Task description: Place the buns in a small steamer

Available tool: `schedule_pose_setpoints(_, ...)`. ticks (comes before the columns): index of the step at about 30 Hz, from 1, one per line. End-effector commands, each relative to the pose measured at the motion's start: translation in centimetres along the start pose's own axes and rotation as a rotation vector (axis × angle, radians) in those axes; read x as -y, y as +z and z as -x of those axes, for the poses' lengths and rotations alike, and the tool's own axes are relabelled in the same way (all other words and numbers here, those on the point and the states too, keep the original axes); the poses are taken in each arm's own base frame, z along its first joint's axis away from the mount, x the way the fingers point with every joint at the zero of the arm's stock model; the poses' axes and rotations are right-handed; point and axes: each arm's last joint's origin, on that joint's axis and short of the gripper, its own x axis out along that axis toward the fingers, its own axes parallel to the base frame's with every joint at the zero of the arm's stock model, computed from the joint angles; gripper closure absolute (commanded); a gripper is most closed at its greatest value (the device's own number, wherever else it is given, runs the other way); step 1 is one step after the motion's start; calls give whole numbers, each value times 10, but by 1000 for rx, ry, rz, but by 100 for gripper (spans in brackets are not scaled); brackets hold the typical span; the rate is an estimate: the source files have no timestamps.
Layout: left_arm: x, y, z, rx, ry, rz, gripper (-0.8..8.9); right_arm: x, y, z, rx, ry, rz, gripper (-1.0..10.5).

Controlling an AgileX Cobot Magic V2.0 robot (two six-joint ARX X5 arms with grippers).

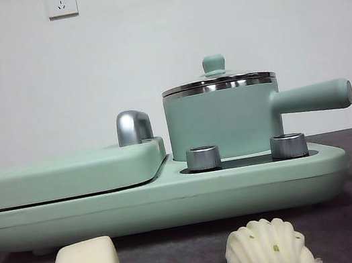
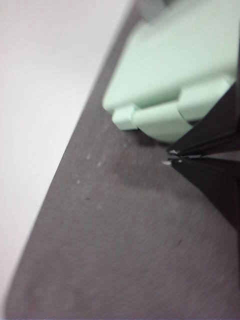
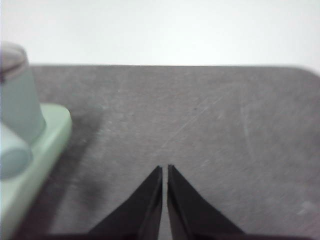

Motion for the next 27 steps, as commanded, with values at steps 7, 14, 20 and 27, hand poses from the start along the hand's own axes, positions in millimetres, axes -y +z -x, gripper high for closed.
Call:
schedule_pose_setpoints(7, 9, 18, 1, 202, -157, 360, 807, -8, 26, 4, 183, 246, -375, 932)
schedule_pose_setpoints(14, 31, 57, 20, 385, -276, 261, 804, -14, 82, 30, 281, 284, -383, 933)
schedule_pose_setpoints(20, 58, 107, 45, 303, -156, -12, 804, -20, 135, 53, 246, 262, -280, 933)
schedule_pose_setpoints(27, 83, 154, 41, 141, -68, -199, 804, -27, 181, 45, 79, 266, -119, 933)
